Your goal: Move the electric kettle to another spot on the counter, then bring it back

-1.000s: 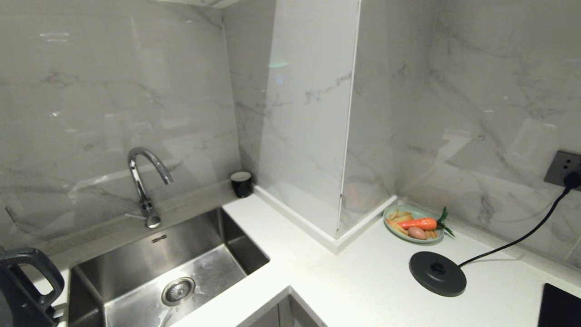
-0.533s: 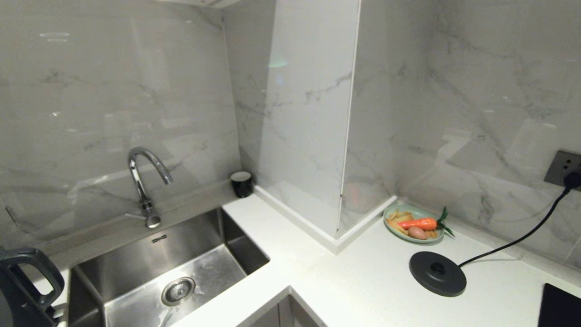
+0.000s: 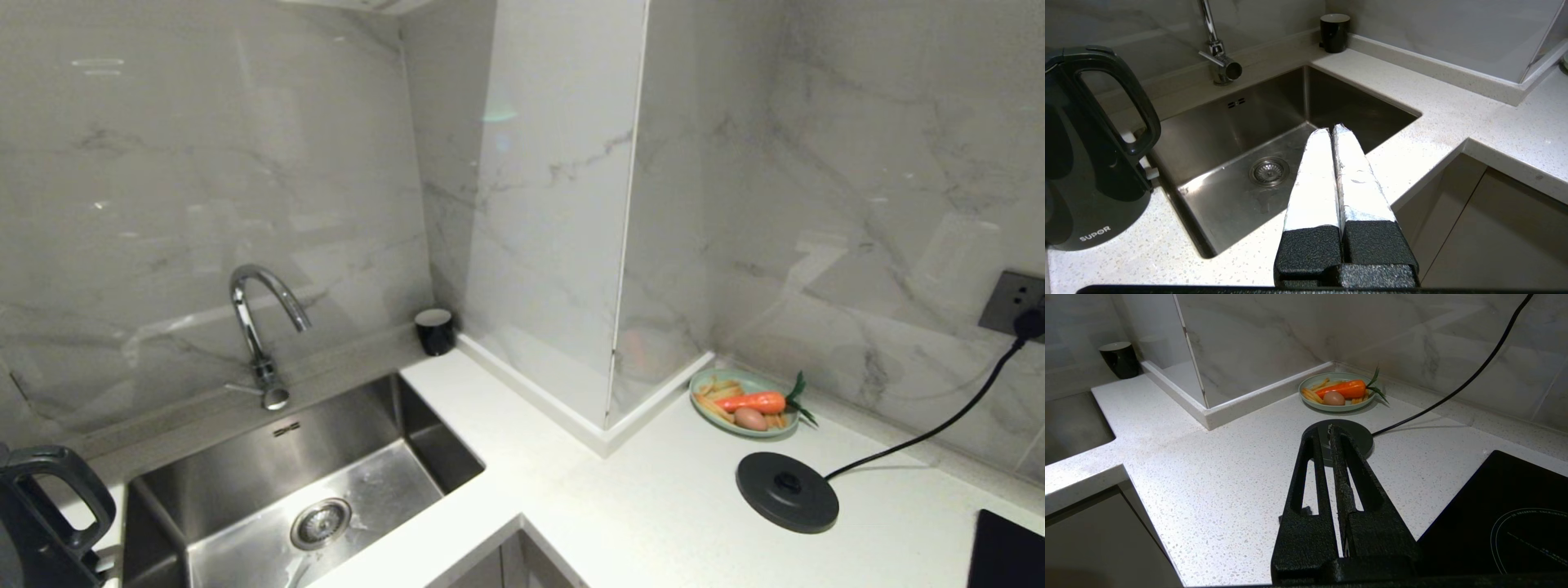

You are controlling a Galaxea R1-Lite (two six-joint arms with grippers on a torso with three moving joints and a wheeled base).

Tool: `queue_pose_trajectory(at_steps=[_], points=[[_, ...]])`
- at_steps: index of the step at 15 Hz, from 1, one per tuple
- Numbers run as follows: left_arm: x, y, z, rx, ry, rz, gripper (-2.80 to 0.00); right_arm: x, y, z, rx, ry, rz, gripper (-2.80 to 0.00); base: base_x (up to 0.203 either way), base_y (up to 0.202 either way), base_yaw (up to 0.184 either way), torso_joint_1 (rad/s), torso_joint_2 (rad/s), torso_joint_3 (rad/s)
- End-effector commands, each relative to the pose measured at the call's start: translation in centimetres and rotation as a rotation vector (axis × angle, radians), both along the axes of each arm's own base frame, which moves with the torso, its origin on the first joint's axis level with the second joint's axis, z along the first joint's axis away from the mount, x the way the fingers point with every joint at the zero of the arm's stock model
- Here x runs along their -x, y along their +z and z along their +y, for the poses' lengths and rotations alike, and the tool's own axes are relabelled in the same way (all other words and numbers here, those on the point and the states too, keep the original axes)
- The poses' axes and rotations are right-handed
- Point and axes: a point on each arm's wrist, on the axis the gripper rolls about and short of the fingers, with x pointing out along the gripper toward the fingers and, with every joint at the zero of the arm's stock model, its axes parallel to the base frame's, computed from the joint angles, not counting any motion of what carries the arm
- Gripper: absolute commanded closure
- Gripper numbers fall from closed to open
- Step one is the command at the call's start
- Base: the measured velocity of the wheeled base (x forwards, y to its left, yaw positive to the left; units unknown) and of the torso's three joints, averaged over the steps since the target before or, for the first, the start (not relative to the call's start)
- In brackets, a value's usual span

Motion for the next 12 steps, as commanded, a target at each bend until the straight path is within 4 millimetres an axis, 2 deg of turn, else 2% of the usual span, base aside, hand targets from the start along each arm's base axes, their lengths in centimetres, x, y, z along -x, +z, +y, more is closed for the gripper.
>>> queue_pose_trajectory(at_steps=[1,5,12], points=[[-0.02,-0.01,0.00,0.000,0.000,0.004,0.00,0.00,0.00,0.00,0.000,0.001,0.000,0.00,0.000,0.000,0.000,0.000,0.00,0.000],[-0.02,-0.01,0.00,0.000,0.000,0.004,0.00,0.00,0.00,0.00,0.000,0.001,0.000,0.00,0.000,0.001,-0.027,0.002,0.00,0.001],[-0.02,-0.01,0.00,0.000,0.000,0.004,0.00,0.00,0.00,0.00,-0.001,0.001,0.000,0.00,0.002,0.007,-0.175,0.002,0.00,0.001]])
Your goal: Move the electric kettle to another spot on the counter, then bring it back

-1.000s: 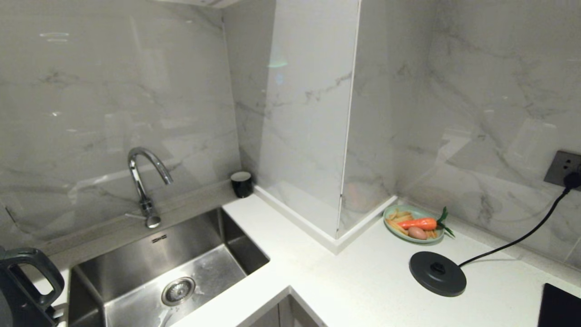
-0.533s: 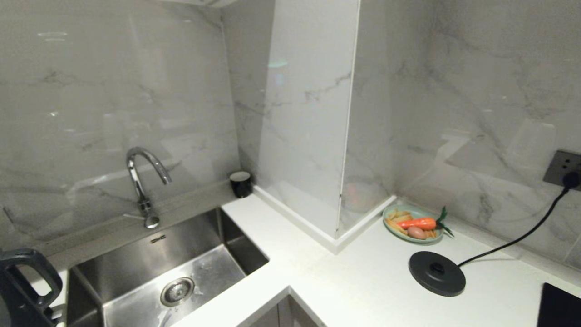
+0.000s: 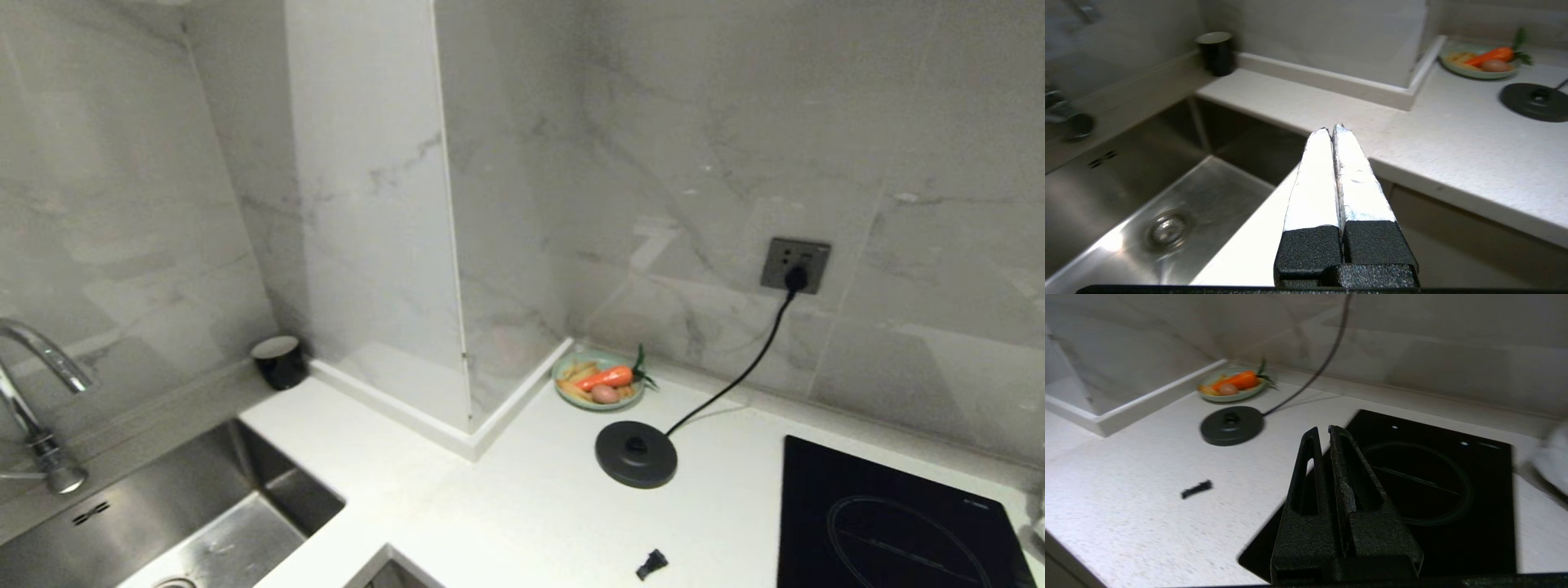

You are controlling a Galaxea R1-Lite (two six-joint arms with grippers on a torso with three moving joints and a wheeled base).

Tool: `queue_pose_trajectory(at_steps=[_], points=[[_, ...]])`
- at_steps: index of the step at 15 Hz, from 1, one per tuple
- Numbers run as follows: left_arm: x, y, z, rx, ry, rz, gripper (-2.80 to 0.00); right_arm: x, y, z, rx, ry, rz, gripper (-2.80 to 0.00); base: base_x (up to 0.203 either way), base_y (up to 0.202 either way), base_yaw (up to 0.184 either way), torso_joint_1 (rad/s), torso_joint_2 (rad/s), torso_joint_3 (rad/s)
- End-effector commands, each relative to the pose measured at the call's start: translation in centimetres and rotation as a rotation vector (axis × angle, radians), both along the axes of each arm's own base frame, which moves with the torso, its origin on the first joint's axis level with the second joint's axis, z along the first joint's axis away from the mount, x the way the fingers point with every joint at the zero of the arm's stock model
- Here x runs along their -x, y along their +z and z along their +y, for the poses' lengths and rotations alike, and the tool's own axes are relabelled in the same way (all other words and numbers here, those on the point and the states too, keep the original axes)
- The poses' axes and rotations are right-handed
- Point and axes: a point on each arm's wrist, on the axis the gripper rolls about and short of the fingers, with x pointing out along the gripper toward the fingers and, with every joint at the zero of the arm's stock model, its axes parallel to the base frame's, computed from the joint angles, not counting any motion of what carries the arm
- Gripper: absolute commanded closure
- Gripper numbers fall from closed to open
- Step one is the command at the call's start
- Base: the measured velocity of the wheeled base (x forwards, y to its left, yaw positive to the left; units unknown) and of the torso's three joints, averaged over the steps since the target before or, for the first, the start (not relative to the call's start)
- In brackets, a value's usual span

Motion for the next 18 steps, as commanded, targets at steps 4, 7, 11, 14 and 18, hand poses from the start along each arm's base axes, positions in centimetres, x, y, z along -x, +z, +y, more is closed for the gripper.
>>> queue_pose_trajectory(at_steps=[4,7,11,14,18], points=[[-0.02,0.00,0.00,-0.001,-0.001,0.003,0.00,0.00,0.00,0.00,0.000,0.000,0.000,0.00,0.003,0.007,-0.176,0.002,0.00,0.005],[-0.02,0.00,0.00,-0.001,-0.001,0.003,0.00,0.00,0.00,0.00,0.000,0.000,0.000,0.00,0.002,0.009,-0.176,-0.001,0.00,0.001],[-0.01,0.00,0.00,-0.001,-0.001,0.001,0.00,0.00,0.00,0.00,0.000,-0.001,0.000,0.00,0.000,0.007,-0.174,0.003,0.00,0.002],[-0.01,0.01,0.00,0.001,-0.001,0.001,0.00,0.00,0.00,0.00,0.001,0.002,0.000,0.00,0.002,0.007,-0.171,0.004,0.00,0.002],[-0.01,0.01,0.00,0.001,0.000,0.000,0.00,0.00,0.00,0.00,0.000,0.002,0.000,0.00,-0.003,0.007,-0.057,0.000,0.00,0.002]])
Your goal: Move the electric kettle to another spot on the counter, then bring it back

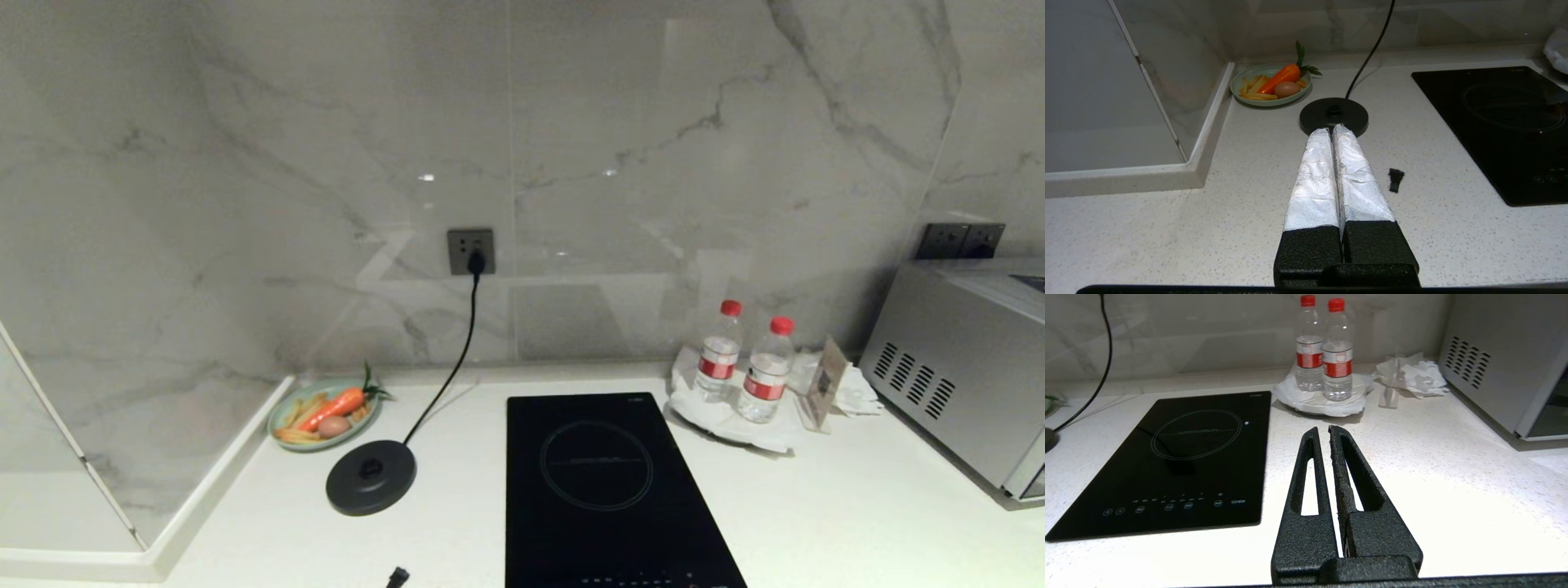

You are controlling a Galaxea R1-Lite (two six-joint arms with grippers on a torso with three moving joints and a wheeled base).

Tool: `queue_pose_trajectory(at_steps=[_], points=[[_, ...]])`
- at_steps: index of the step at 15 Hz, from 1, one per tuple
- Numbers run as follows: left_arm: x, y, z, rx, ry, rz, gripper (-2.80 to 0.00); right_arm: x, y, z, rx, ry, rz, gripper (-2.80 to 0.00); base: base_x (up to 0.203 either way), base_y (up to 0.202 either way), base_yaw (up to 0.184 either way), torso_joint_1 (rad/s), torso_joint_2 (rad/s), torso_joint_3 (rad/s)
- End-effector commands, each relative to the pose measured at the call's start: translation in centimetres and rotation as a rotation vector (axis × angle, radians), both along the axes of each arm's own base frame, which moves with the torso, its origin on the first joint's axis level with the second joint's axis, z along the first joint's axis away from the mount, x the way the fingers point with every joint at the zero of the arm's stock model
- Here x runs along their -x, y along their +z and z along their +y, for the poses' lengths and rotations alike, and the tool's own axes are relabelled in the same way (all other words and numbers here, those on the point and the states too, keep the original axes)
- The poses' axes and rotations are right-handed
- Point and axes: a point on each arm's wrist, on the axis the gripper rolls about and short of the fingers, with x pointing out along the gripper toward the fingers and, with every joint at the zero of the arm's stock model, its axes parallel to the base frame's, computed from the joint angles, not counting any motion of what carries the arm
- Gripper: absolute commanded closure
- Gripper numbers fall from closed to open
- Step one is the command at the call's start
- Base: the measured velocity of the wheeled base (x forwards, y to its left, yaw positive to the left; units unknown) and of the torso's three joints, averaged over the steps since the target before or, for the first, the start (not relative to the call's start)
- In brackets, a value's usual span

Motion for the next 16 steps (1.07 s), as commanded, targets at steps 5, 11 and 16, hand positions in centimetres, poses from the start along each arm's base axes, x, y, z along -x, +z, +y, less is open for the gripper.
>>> queue_pose_trajectory(at_steps=[5,11,16], points=[[0.00,0.00,0.00,0.000,0.002,0.000,0.00,0.00,0.00,0.00,0.000,0.001,0.000,0.00,0.000,0.000,0.000,0.000,0.00,0.000],[0.00,0.00,0.00,0.000,0.002,0.000,0.00,0.00,0.00,0.00,0.000,0.001,0.000,0.00,0.000,0.000,0.000,0.000,0.00,0.000],[0.00,0.00,0.00,0.000,0.002,0.000,0.00,0.00,0.00,0.00,0.000,0.001,0.000,0.00,-0.134,0.000,0.000,-0.001,0.01,-0.002]])
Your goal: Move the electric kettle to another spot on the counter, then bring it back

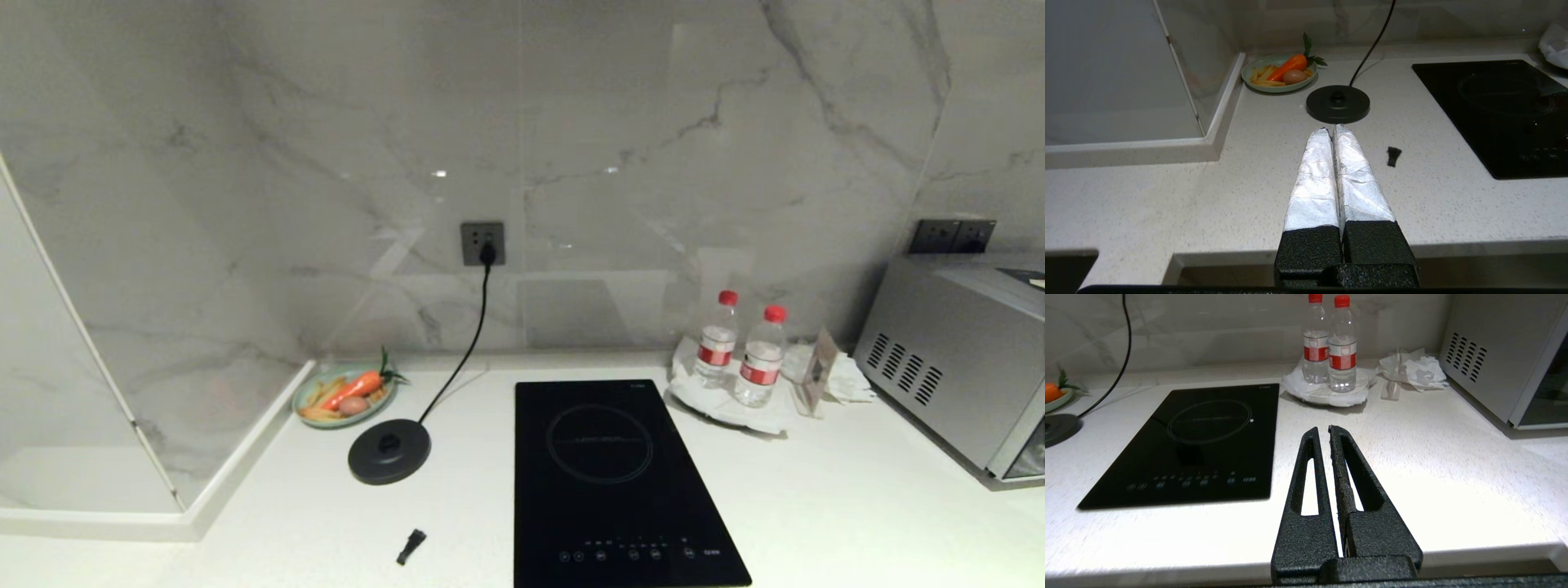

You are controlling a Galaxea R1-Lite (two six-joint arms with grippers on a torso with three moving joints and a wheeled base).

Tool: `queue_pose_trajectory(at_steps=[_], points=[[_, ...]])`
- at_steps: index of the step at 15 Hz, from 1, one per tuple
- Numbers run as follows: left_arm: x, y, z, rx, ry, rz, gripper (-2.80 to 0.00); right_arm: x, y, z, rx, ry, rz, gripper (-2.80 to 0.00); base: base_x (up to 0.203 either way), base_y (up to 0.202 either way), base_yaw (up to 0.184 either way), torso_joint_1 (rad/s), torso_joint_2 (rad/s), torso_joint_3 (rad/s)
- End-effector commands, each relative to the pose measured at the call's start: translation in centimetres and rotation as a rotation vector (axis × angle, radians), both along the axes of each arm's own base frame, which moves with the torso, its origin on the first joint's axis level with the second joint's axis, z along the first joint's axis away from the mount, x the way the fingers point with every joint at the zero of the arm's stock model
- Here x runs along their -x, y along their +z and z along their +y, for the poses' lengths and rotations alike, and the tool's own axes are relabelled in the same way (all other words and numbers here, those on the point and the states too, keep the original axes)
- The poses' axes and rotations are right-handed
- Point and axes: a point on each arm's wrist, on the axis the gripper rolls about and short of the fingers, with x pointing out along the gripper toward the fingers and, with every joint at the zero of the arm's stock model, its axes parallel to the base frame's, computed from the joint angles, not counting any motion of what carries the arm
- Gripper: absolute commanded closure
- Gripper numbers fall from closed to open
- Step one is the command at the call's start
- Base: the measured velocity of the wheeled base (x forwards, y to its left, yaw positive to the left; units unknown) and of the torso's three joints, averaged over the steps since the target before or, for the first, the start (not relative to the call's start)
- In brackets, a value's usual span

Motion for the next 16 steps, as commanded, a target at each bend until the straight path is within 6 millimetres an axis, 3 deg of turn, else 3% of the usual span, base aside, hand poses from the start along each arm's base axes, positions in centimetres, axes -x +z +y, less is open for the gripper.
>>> queue_pose_trajectory(at_steps=[1,3,16], points=[[0.00,0.00,0.00,0.000,0.000,0.001,0.00,0.00,0.00,0.00,0.000,0.002,0.000,0.00,-0.198,0.000,-0.001,-0.007,0.00,0.002],[0.00,0.00,0.00,-0.001,0.000,0.001,0.00,0.00,0.00,0.00,0.000,0.000,0.000,0.00,-0.132,0.000,-0.003,-0.006,0.00,0.006],[0.00,0.00,0.00,-0.001,0.000,0.001,0.00,0.00,0.00,0.00,-0.001,0.002,0.000,0.00,0.000,0.000,0.000,0.000,0.00,0.000]])
